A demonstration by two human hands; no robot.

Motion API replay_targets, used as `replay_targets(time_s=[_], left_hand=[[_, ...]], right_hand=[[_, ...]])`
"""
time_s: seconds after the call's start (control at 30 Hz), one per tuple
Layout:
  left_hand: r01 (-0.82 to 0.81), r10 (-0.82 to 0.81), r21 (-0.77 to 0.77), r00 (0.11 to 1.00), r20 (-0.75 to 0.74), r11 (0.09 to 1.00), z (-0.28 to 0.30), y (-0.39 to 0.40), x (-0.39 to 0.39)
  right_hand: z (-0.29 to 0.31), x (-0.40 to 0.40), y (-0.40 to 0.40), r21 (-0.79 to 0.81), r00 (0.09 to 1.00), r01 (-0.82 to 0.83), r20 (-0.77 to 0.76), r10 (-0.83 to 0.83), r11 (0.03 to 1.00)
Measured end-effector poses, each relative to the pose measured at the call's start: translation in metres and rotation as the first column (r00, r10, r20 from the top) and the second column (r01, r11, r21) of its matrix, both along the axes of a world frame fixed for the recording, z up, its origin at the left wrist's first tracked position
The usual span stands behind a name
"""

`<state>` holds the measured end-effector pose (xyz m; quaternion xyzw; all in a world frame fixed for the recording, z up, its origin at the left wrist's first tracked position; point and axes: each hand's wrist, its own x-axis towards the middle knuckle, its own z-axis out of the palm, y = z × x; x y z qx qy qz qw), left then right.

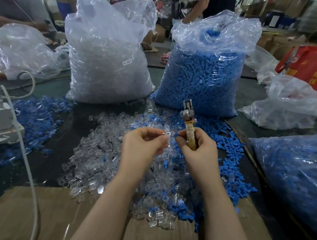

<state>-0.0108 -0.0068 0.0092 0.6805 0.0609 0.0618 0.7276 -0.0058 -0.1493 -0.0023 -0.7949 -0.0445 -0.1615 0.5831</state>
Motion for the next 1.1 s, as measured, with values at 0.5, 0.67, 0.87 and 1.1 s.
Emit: replay_targets(time_s=[0.5, 0.67, 0.87, 1.1], left_hand=[[0.021, -0.025, -0.157, 0.999, -0.022, 0.987, 0.006, -0.004, -0.006], [-0.005, 0.0, -0.182, 1.0, -0.03, 0.983, 0.005, -0.003, -0.006], [0.01, -0.017, -0.184, 0.999, -0.037, 0.983, 0.006, -0.005, -0.006], [-0.007, 0.004, -0.178, 1.0, -0.017, 0.984, 0.008, -0.007, -0.007]], right_hand=[[0.0, -0.004, 0.009, 0.074, 0.996, -0.089, 0.007, 0.089, 0.993], [0.001, -0.004, 0.008, 0.13, 0.997, -0.012, 0.076, 0.002, 0.991], [0.001, -0.004, 0.01, 0.158, 0.994, -0.045, 0.101, 0.029, 0.986], [-0.002, -0.002, 0.014, 0.069, 0.997, 0.022, 0.076, -0.027, 0.997]])
